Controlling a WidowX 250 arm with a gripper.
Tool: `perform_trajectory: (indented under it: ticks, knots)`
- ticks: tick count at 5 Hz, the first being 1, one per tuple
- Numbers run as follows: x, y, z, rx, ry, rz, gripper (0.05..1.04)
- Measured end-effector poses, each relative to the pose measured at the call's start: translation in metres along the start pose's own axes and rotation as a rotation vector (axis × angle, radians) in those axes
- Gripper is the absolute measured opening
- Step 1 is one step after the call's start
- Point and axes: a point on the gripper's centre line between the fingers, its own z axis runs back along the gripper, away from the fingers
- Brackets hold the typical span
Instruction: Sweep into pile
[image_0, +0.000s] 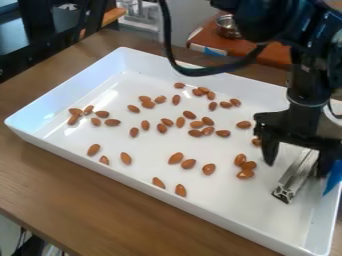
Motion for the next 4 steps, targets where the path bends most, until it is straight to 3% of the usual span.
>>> perform_trajectory:
  ticks: [2, 4]
  knots:
    - [0.002, 0.004, 0.002, -0.02, 0.016, 0.001, 0.396]
    - [0.01, 0.041, 0.013, -0.036, 0.025, 0.038, 0.379]
